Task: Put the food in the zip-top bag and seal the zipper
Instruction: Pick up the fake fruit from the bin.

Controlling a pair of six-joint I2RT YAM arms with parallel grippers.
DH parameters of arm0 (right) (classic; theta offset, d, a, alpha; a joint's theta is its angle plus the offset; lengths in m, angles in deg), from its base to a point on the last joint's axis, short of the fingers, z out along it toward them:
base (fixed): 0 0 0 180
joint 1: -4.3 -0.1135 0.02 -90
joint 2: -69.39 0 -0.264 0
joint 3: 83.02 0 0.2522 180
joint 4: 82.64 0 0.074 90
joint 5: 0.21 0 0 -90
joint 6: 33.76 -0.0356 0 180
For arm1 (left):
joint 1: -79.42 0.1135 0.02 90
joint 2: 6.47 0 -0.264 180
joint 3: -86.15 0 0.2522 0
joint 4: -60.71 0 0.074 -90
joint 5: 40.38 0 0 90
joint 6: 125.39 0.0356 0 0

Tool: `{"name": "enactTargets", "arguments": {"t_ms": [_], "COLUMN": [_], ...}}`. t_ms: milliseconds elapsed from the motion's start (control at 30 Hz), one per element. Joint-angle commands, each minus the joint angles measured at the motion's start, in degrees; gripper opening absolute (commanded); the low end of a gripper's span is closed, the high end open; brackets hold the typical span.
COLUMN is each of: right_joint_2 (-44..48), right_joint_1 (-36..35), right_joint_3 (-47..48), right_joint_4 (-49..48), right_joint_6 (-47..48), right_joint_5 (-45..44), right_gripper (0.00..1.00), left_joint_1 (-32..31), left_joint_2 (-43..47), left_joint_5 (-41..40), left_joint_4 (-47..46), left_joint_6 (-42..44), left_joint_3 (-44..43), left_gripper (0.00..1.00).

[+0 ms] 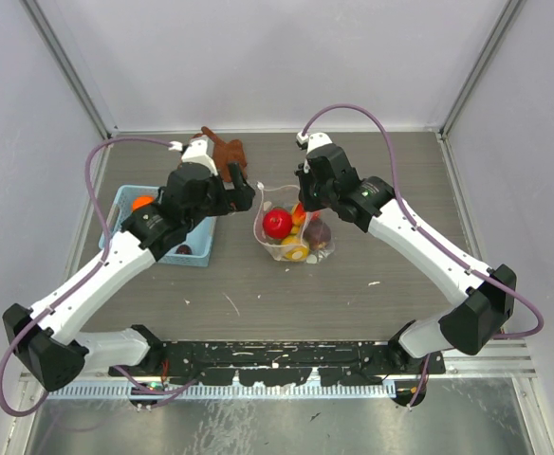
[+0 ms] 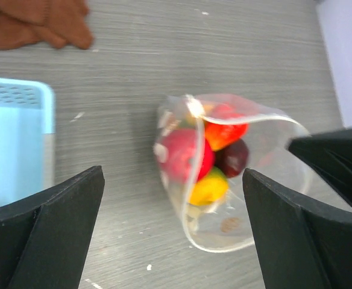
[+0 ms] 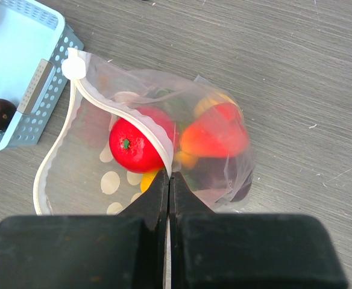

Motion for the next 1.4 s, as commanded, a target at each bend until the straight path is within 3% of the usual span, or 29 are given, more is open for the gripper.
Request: {"name": "enactTargets", "arguments": {"t_ms": [0,567,1000,1367], "right_joint_2": [3.0,2.9,3.2,2.8], "right_joint_1": [0.0,0.0,0.0,0.0], "right_joint_3": [0.9,0.7,0.3,0.2], "right_joint_4": [-3.1,-3.5,-4.0,-4.5], "right_joint_6": [-0.6,-0.2,0.4,0.8], "right_joint_5": [0.2,0.5,1.2,1.6], "right_gripper": [0.00,0.00,0.00,0.00], "left_joint_1": [6.1,30.6,45.4,50.5], "left_joint_2": [2.0,-2.1,-12.3,-21.8], "left_joint_5": [-4.6,-3.1,4.9,7.1], "left_joint_4": [6.2,13.2,3.6,-7.2], "left_joint_6": [-1.0,-13.4,-21.7,-23.2], "left_joint_3": [-1.4,3.9,9.3,10.2], "left_gripper": [0.98,0.98,0.98,1.00]}}
